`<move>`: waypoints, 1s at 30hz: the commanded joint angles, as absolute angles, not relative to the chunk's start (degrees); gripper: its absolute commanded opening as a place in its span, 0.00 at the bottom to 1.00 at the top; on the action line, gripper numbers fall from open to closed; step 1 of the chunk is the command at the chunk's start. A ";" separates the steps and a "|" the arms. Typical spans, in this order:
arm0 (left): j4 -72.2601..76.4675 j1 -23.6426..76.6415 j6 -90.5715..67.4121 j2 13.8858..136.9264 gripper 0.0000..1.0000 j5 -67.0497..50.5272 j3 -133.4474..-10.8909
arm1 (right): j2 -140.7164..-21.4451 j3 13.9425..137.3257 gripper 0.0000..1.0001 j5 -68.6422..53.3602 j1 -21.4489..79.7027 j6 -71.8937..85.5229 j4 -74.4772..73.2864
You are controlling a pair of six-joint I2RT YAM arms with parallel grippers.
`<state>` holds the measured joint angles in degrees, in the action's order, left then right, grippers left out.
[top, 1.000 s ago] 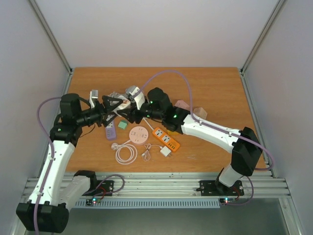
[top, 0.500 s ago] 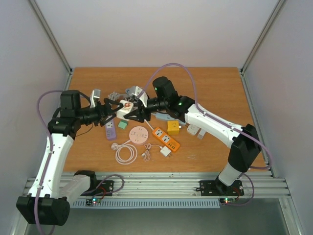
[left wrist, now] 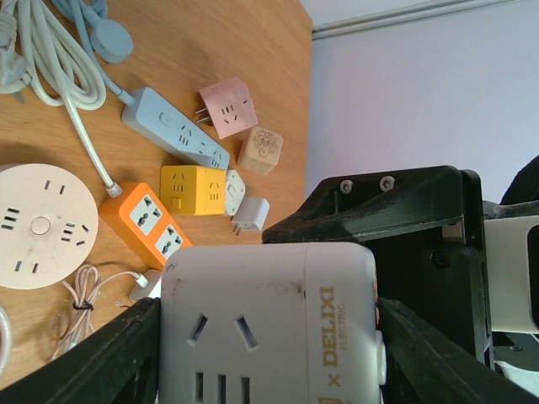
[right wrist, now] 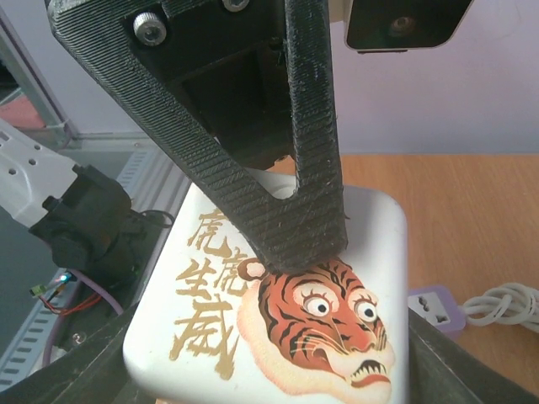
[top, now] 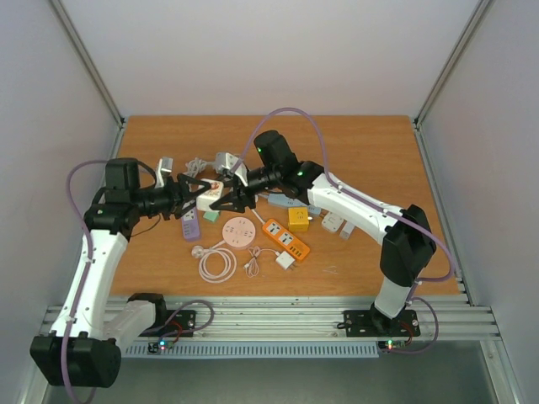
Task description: Insert the plug
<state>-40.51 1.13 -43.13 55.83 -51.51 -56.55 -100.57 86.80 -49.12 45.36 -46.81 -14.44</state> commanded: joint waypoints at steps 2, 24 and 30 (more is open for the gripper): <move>-36.39 1.32 -45.08 55.02 0.52 -53.92 -54.56 | -101.53 89.61 0.50 -49.14 45.70 -47.38 -13.00; -32.28 1.03 -44.08 53.05 0.50 -44.26 -53.26 | -109.91 101.42 0.53 -42.97 46.97 -48.21 -29.25; -42.66 0.71 -41.00 52.23 0.84 -33.75 -55.89 | -112.42 102.06 0.30 -43.00 47.02 -51.45 -27.40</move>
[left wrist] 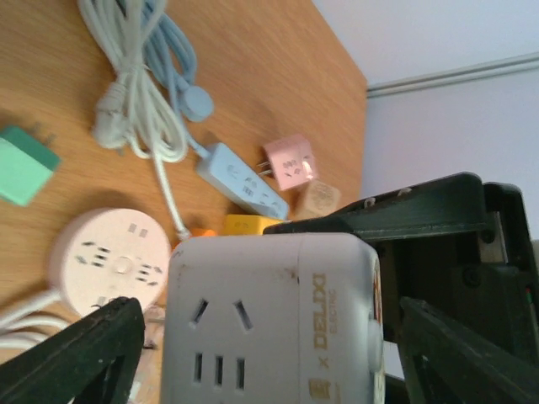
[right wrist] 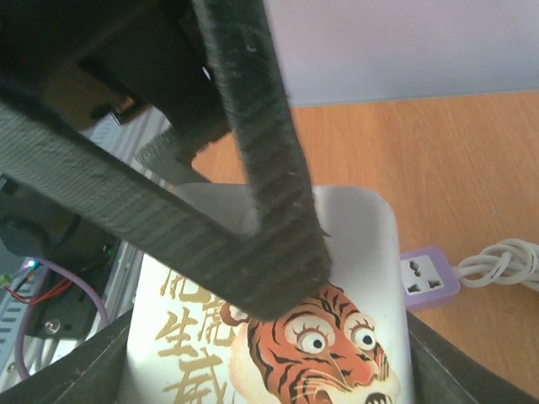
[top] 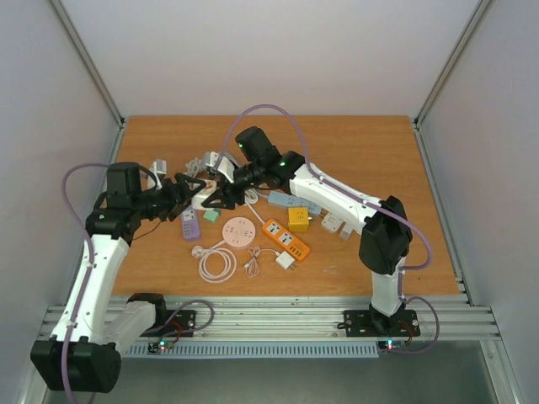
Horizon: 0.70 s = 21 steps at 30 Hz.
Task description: Insert the plug
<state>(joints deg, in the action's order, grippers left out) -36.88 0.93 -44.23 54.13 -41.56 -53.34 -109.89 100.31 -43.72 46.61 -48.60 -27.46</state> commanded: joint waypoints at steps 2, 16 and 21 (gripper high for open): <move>-49.24 0.70 -37.90 51.04 0.89 -25.37 -58.37 | -114.28 102.76 0.30 -43.17 47.02 -52.10 -27.07; -60.31 -2.19 -28.44 41.79 0.96 -3.32 -62.41 | -137.04 124.06 0.23 -41.57 47.11 -53.51 -26.72; -59.45 -2.15 -27.71 43.10 0.96 -3.41 -62.45 | -146.22 137.63 0.24 -42.05 47.11 -58.13 -34.25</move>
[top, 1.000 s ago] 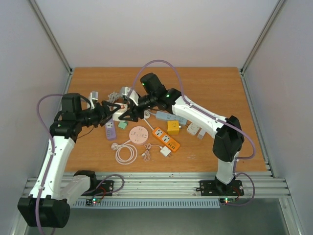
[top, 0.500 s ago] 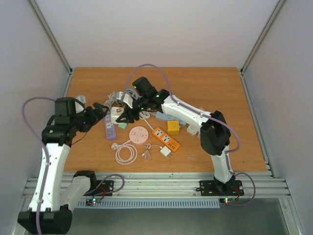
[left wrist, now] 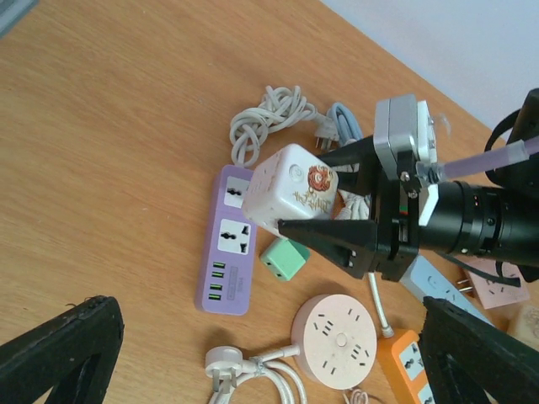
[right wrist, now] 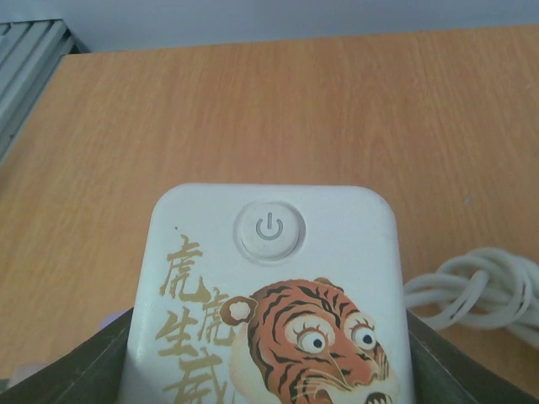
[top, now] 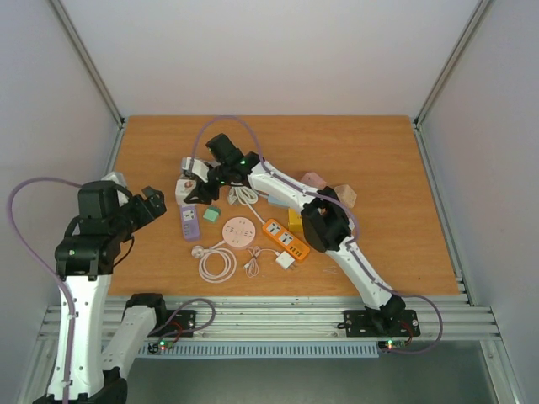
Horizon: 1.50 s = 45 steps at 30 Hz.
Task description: Insert the plug
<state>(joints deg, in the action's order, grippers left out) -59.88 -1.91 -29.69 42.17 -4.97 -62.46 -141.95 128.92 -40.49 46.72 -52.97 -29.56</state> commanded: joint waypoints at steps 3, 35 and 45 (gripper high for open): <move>-58.89 -2.12 -27.67 43.84 0.96 -3.38 -62.00 | -149.84 143.45 0.25 -42.04 47.07 -59.83 -37.69; -56.73 -2.20 -28.83 48.05 0.96 -6.46 -59.84 | -158.73 150.72 0.31 -35.42 46.23 -60.67 -39.48; -55.75 -2.20 -29.06 48.27 0.96 -8.54 -58.95 | -157.83 151.64 0.28 -37.56 46.23 -65.84 -54.79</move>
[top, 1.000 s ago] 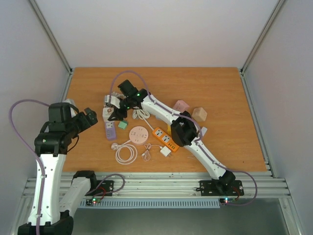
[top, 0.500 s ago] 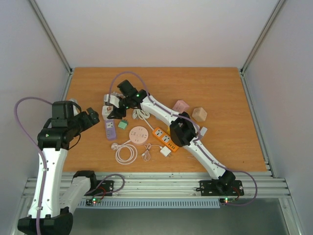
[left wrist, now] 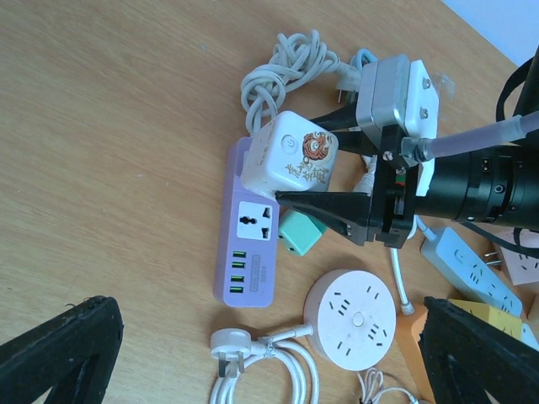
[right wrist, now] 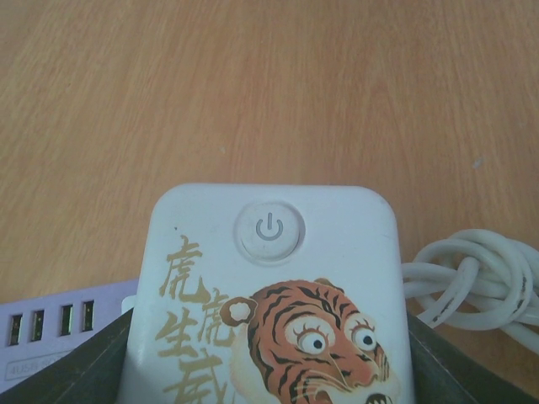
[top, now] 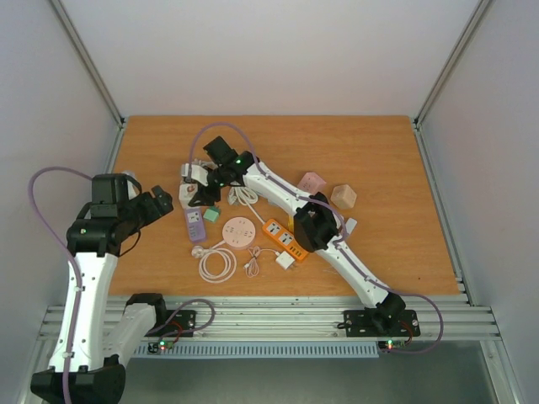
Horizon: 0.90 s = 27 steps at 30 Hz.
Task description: Insert the plug
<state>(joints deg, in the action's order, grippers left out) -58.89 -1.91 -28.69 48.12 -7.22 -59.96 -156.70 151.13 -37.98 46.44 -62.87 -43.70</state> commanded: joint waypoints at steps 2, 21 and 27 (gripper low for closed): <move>-55.48 -2.24 -29.21 48.42 0.96 -9.17 -58.74 | -156.50 149.93 0.28 -37.55 46.25 -65.67 -55.19; -52.67 -2.41 -34.85 51.41 0.91 -5.77 -55.52 | -157.95 150.91 0.32 -36.63 46.18 -73.21 -59.47; -48.61 -2.87 -44.73 54.32 0.83 -7.09 -52.75 | -159.31 151.95 0.35 -37.39 46.04 -75.76 -56.87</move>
